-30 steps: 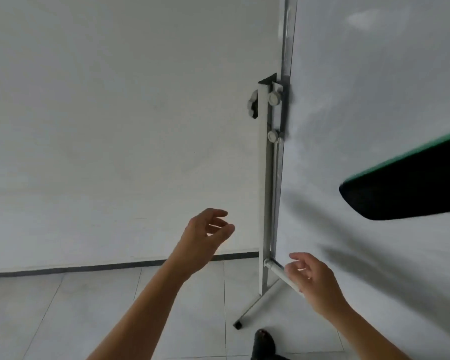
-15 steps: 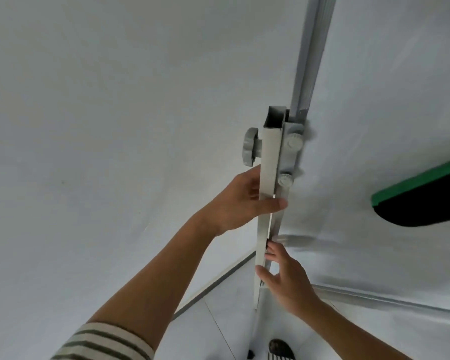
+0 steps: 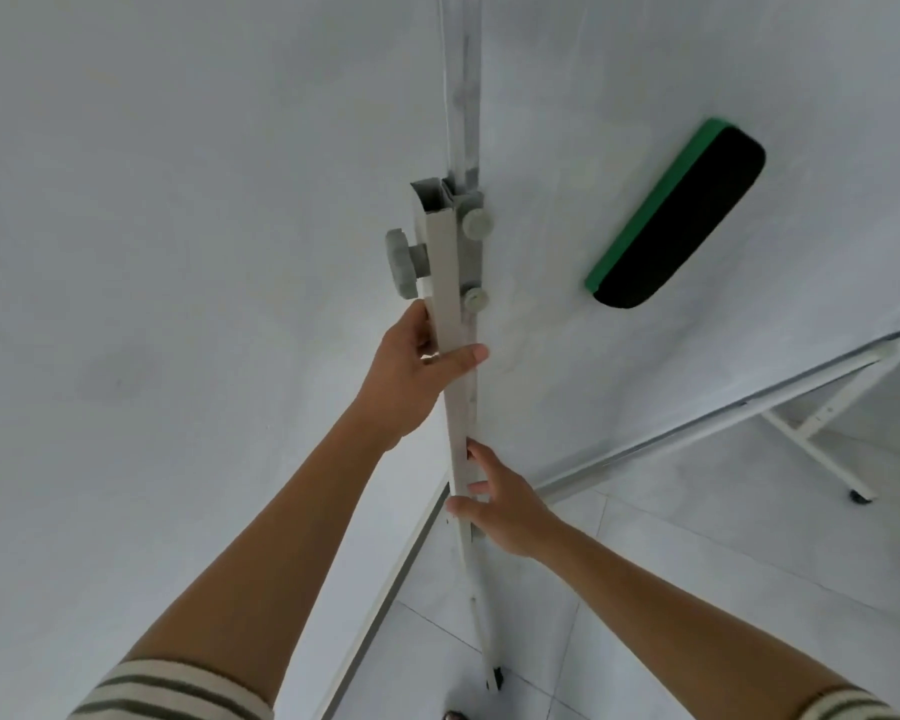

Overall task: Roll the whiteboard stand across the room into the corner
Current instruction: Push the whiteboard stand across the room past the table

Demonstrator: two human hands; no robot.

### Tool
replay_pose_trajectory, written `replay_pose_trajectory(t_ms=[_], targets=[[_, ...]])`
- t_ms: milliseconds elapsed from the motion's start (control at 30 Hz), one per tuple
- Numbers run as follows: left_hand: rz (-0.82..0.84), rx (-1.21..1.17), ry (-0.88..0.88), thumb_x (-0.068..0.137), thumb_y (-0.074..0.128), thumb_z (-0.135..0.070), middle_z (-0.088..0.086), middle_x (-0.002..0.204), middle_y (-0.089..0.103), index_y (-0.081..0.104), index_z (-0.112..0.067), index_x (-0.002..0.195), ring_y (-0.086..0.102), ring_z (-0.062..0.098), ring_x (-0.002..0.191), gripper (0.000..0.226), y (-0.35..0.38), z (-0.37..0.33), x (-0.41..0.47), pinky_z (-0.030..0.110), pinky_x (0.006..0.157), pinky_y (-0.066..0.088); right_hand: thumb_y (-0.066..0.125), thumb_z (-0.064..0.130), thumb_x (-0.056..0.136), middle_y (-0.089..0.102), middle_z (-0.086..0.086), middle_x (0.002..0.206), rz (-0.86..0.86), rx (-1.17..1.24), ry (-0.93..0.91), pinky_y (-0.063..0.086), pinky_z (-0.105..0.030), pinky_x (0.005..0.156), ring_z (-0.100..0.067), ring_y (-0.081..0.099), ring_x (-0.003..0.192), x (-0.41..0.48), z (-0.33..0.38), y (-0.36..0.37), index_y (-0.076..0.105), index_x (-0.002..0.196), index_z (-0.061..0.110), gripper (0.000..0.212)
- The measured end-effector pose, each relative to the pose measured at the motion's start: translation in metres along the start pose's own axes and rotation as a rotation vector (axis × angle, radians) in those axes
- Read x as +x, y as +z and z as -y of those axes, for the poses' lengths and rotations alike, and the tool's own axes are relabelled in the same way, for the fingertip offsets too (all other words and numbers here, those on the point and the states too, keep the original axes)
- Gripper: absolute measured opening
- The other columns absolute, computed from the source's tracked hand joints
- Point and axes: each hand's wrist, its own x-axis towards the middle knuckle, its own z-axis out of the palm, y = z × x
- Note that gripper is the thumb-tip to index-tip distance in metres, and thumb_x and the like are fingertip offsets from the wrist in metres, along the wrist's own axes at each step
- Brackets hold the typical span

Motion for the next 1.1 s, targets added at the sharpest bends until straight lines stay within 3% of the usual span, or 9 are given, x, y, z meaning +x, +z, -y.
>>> replay_pose_trajectory(t_ms=[200,633,800,967,1100], targets=[[-0.071,0.056,0.013,0.079,0.074,-0.028,0.007,0.106,0.067,0.056,-0.015,0.116,0.064,0.025,0.099,0.043,-0.028,0.006,-0.078,0.041,0.090,0.055,0.060,0.044,0.083,0.036,0.011,0.151,0.093,-0.029,-0.019,0.043,-0.039,0.098,-0.022,0.051,0.126,-0.046,0.003,0.051,0.018,0.144,0.041,0.074],[-0.193,0.056,0.012,0.076,0.076,-0.030,0.004,0.106,0.068,0.059,-0.017,0.110,0.064,0.025,0.098,0.041,-0.049,0.005,-0.272,0.043,0.087,0.056,0.060,0.043,0.082,0.021,0.014,0.157,0.158,-0.036,0.008,0.041,-0.040,0.105,-0.020,0.051,0.125,-0.210,-0.001,0.173,0.008,0.147,0.039,0.084],[-0.231,0.117,0.062,0.076,0.076,-0.034,-0.004,0.096,0.065,0.057,-0.014,0.110,0.059,0.017,0.085,0.044,-0.055,0.004,-0.351,0.014,0.067,0.051,0.064,0.043,0.080,0.026,0.015,0.155,0.075,0.031,0.020,0.043,-0.042,0.104,-0.018,0.055,0.118,-0.275,-0.003,0.230,0.011,0.145,0.042,0.084],[-0.225,0.161,0.109,0.077,0.073,-0.039,-0.017,0.083,0.057,0.052,-0.018,0.107,0.057,0.010,0.076,0.043,-0.056,0.000,-0.437,0.022,0.067,0.052,0.062,0.034,0.086,0.032,0.014,0.151,-0.051,0.044,0.023,0.044,-0.027,0.091,-0.015,0.058,0.113,-0.354,0.001,0.288,0.017,0.146,0.035,0.075],[-0.237,0.207,0.103,0.076,0.072,-0.044,-0.019,0.079,0.054,0.050,-0.018,0.102,0.055,0.010,0.072,0.042,-0.050,-0.005,-0.498,0.033,0.071,0.054,0.062,0.030,0.087,0.040,0.014,0.145,-0.068,0.071,0.044,0.048,-0.026,0.086,-0.016,0.062,0.105,-0.408,-0.002,0.314,0.022,0.143,0.035,0.070]])
